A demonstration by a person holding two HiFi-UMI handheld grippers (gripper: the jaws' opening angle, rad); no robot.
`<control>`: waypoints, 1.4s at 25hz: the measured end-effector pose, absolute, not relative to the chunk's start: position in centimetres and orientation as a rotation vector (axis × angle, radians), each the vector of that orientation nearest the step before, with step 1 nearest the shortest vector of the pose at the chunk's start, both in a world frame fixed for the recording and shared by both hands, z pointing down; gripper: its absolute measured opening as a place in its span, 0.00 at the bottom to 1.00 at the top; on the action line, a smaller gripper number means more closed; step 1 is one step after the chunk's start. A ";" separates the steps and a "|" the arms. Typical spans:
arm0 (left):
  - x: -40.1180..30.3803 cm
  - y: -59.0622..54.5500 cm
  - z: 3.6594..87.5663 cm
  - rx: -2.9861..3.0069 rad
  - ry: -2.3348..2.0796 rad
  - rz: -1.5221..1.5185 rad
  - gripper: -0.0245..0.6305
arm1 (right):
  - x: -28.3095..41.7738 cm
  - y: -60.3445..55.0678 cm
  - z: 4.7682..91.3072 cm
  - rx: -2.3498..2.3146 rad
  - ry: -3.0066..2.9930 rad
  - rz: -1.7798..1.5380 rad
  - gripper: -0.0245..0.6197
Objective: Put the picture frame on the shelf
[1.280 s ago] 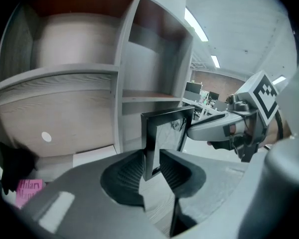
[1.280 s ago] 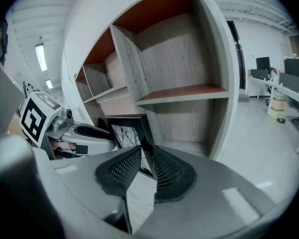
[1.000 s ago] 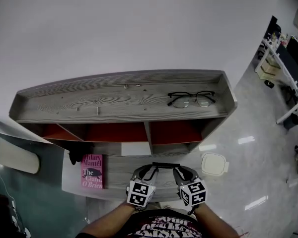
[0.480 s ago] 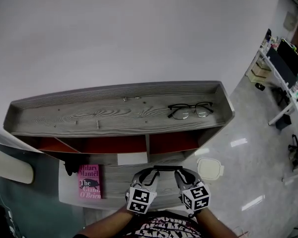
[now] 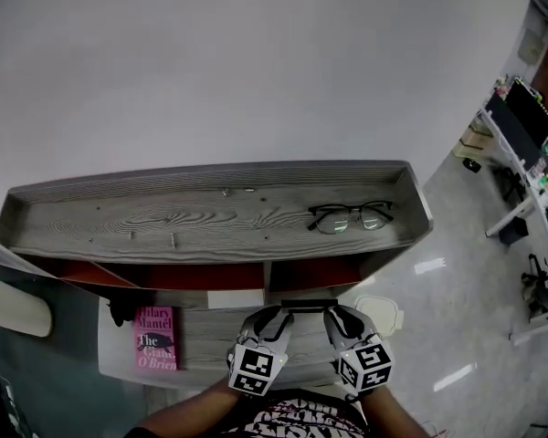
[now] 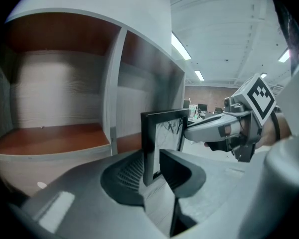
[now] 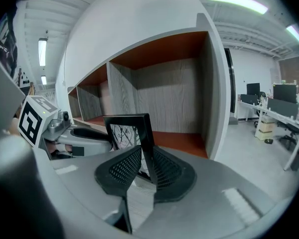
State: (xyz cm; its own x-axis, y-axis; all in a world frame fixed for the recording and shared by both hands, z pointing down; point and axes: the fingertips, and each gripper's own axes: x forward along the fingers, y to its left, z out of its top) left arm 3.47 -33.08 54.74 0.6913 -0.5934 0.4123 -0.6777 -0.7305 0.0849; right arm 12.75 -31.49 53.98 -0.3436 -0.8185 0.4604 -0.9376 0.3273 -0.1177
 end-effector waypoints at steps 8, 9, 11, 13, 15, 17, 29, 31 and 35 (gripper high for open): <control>5.6 -35.2 52.5 2.643 -1.226 0.482 0.19 | 15.0 -33.6 52.3 1.510 -2.377 0.482 0.18; 5.9 -35.5 52.2 2.641 -1.259 0.479 0.19 | 15.3 -34.0 52.0 1.507 -2.387 0.474 0.18; 6.6 -36.2 51.8 2.645 -1.313 0.475 0.19 | 16.0 -34.7 51.5 1.509 -2.406 0.458 0.18; 7.2 -36.8 51.4 2.646 -1.358 0.470 0.19 | 16.5 -35.4 51.2 1.507 -2.423 0.453 0.18; 7.5 -37.4 51.1 2.638 -1.397 0.470 0.19 | 16.9 -35.9 51.3 1.496 -2.434 0.456 0.18; 7.8 -37.8 51.1 2.624 -1.426 0.473 0.19 | 17.1 -36.2 51.5 1.486 -2.440 0.462 0.18; 8.4 -39.8 51.6 2.584 -1.499 0.483 0.19 | 17.7 -38.0 51.9 1.496 -2.450 0.445 0.18; 8.6 -40.0 51.3 2.590 -1.515 0.482 0.19 | 17.8 -38.4 51.9 1.511 -2.444 0.439 0.19; 8.7 -40.7 51.3 2.588 -1.528 0.481 0.19 | 18.0 -39.1 51.9 1.533 -2.436 0.426 0.19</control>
